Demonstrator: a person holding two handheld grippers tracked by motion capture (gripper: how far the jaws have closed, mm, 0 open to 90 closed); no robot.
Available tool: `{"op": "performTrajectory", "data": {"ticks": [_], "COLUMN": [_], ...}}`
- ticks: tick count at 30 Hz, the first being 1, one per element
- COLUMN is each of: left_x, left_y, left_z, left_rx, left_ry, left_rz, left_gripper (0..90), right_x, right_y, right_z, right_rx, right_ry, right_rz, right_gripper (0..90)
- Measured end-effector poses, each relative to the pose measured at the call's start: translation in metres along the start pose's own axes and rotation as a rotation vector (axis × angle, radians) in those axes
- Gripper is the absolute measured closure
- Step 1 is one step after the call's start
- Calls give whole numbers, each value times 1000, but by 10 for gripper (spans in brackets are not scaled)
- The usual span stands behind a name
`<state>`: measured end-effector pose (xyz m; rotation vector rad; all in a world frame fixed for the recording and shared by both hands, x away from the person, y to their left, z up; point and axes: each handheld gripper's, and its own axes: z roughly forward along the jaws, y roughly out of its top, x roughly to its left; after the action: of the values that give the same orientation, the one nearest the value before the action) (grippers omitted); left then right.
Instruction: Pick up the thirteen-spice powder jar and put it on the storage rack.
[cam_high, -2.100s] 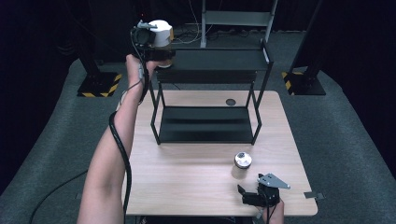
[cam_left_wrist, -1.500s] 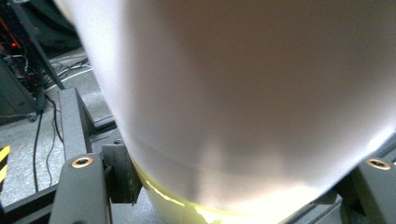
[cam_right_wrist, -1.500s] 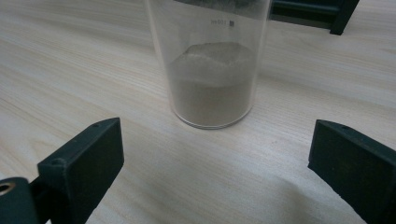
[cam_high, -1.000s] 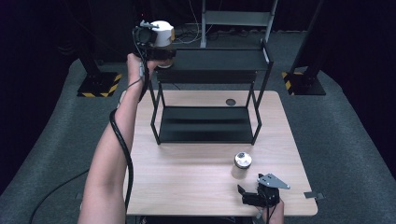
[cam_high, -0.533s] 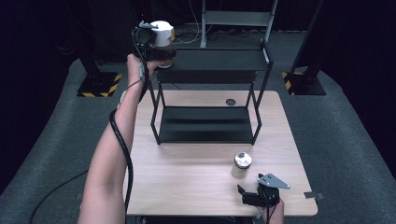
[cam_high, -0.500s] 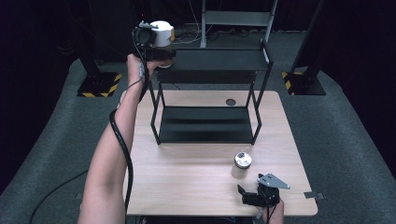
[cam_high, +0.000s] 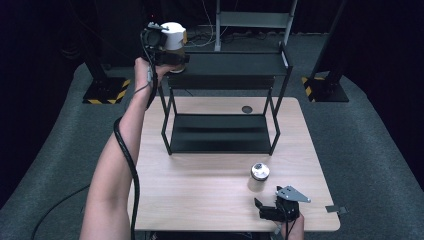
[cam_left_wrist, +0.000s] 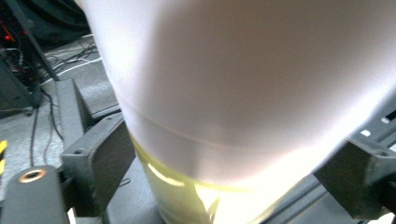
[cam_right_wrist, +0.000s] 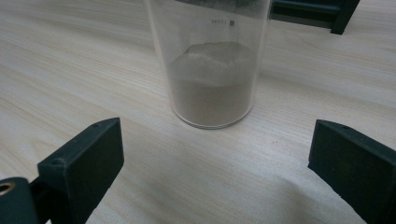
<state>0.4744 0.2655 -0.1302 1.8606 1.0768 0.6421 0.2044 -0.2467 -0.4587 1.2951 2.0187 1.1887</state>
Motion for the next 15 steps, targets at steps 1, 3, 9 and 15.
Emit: {"op": "performTrajectory", "data": {"ticks": [1,3,9,15], "left_x": [-3,-4,-6,-6], "left_y": [3,5,4,-6], "left_z": [-3,-10,-35,-52], "left_rx": [12,18,19,10], "left_ry": [16,22,10,-30], "left_rz": [16,27,72,116], "left_gripper": [83,67,39,34], "right_x": [0,0,0,0], "right_y": [0,0,0,0], "right_z": [0,0,0,0], "right_rx": [0,1,2,1], "right_ry": [0,1,1,-1], "right_rz": [1,1,3,3], "right_gripper": [24,24,24,24]}}
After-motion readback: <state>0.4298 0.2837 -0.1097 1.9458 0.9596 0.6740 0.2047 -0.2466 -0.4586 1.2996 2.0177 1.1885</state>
